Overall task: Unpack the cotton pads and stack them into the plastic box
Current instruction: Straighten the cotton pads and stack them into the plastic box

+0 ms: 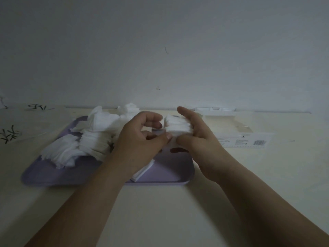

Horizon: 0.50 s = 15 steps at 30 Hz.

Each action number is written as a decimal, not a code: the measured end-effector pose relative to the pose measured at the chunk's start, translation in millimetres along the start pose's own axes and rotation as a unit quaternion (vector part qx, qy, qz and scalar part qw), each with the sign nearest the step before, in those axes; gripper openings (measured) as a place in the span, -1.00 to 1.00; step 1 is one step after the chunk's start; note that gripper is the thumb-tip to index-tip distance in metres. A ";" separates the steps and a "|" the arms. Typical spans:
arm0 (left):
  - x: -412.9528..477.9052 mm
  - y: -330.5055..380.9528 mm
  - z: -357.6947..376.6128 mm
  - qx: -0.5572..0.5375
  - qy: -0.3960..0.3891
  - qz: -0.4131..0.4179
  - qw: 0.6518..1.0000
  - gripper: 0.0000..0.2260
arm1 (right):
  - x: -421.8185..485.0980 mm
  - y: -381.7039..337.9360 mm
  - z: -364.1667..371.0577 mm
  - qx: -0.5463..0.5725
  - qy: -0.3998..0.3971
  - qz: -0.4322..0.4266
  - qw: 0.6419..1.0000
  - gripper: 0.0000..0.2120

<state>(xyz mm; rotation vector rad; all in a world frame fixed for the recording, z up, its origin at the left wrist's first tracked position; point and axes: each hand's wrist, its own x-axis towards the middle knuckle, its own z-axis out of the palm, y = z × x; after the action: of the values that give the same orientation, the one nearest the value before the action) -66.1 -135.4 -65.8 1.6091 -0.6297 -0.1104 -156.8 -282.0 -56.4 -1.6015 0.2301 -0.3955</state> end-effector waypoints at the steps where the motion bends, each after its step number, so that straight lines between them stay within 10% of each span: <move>1: 0.5 -0.7 -1.1 0.016 -0.002 -0.007 1.000 -0.52 | 0.0 -0.4 0.2 -0.005 -0.006 -0.004 1.000 -0.26; 3: 0.5 -0.8 -4.7 0.032 -0.031 -0.020 0.999 -0.35 | 0.1 -1.1 -0.3 -0.008 -0.019 -0.004 1.000 -0.21; 10: 2.7 -12.8 -4.2 0.099 -0.057 0.016 0.993 -0.79 | 0.8 9.1 -0.4 -0.115 0.012 -0.021 0.993 -0.23; 15: 0.6 -14.8 -3.5 0.189 -0.125 -0.003 0.974 -0.63 | 4.4 17.7 -0.1 -0.137 -0.013 0.018 0.990 -0.23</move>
<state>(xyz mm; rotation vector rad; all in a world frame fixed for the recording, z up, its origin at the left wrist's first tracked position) -59.3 -132.4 -79.0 1.9830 -0.8790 -0.2108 -151.2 -285.1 -73.5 -1.8680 0.3022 -0.3244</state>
